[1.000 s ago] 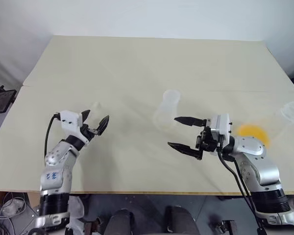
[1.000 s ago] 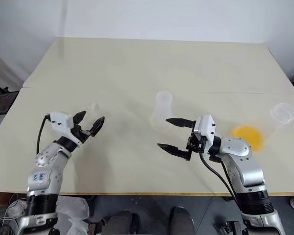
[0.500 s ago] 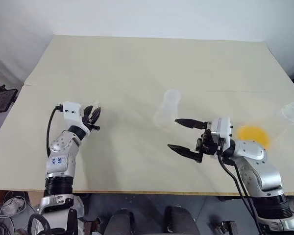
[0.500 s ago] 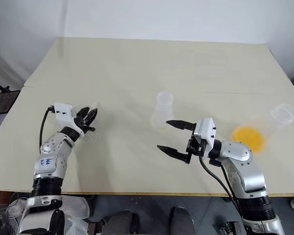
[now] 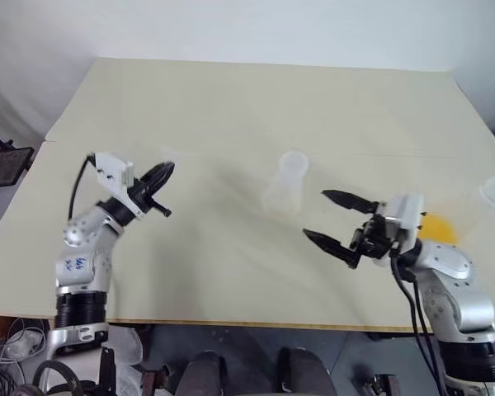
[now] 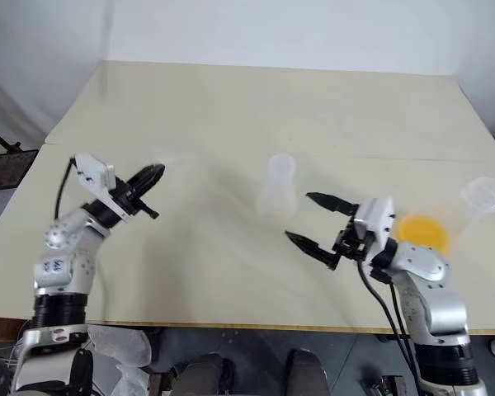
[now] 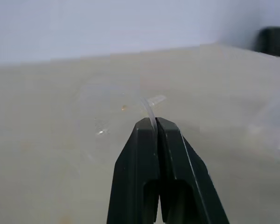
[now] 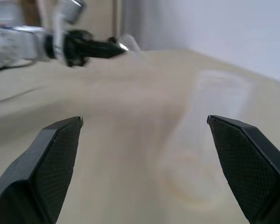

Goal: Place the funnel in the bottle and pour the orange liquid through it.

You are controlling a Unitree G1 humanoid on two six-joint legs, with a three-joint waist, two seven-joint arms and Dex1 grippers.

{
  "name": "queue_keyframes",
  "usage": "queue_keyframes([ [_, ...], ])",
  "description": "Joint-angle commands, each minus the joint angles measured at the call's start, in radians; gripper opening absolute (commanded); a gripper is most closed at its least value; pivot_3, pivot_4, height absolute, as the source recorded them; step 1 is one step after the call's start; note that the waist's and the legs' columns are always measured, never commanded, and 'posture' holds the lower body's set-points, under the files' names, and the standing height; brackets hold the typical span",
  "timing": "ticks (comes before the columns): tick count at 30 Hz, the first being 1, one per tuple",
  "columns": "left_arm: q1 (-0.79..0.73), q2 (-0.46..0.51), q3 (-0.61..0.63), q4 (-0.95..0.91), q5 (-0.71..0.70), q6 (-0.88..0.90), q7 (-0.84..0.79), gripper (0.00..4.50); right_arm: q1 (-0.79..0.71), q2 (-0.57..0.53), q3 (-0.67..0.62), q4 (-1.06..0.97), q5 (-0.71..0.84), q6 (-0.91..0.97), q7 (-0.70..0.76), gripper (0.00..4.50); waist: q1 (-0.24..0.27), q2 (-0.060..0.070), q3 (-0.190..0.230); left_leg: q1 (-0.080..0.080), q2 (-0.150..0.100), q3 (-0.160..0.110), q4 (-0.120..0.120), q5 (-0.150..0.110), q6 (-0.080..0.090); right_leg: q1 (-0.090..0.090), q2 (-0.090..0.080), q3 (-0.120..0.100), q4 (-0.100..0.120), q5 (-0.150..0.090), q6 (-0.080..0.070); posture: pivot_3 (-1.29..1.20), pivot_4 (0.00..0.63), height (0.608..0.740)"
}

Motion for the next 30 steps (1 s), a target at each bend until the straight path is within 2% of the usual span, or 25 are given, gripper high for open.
queue_keyframes([
  [1,-0.133,0.049,-0.085,-0.054,-0.028,-0.003,-0.179,0.03,0.06,0.022,-0.104,-0.06,0.037,-0.035,-0.066,4.5,0.003,0.0,0.0,0.0,0.0,0.001,0.0,0.0,0.0,0.0,0.0,0.0,0.0,0.0,0.0,0.0,0.15,0.74],
  [5,-0.303,0.084,-0.211,0.008,0.014,-0.008,-0.366,0.03,0.119,0.048,-0.15,-0.052,0.017,-0.079,-0.106,4.5,-0.002,0.0,0.0,0.001,-0.001,0.003,0.0,0.0,0.0,0.0,0.0,0.001,0.0,0.0,0.0,0.0,0.15,0.74],
  [8,-0.459,0.066,-0.295,0.123,0.073,-0.072,-0.477,0.03,0.159,0.074,-0.145,-0.068,-0.001,-0.102,-0.136,4.5,-0.003,0.0,0.0,0.001,0.0,0.005,0.0,0.0,0.0,0.0,0.001,0.001,0.0,0.0,0.0,0.0,0.15,0.74],
  [13,-0.59,0.042,-0.373,0.304,0.182,-0.192,-0.548,0.03,0.192,0.114,-0.121,-0.086,-0.028,-0.136,-0.174,4.5,-0.01,0.0,0.0,0.002,0.001,0.009,-0.003,0.0,0.0,-0.002,0.001,0.003,0.0,0.0,0.0,0.0,0.15,0.74],
  [20,-0.682,-0.009,-0.373,0.464,0.265,-0.275,-0.488,0.03,0.233,0.147,-0.1,-0.118,-0.053,-0.164,-0.214,4.5,-0.002,0.0,0.0,0.001,0.0,0.008,-0.002,0.0,0.0,-0.002,0.001,0.002,0.0,0.0,0.0,0.0,0.15,0.74],
  [30,-0.733,-0.038,-0.421,0.567,0.342,-0.359,-0.556,0.03,0.245,0.131,-0.095,-0.128,-0.049,-0.156,-0.23,4.5,-0.004,0.0,0.0,0.001,0.0,0.007,-0.002,0.0,0.0,-0.002,0.001,0.002,0.0,0.0,0.0,0.0,0.15,0.74],
])
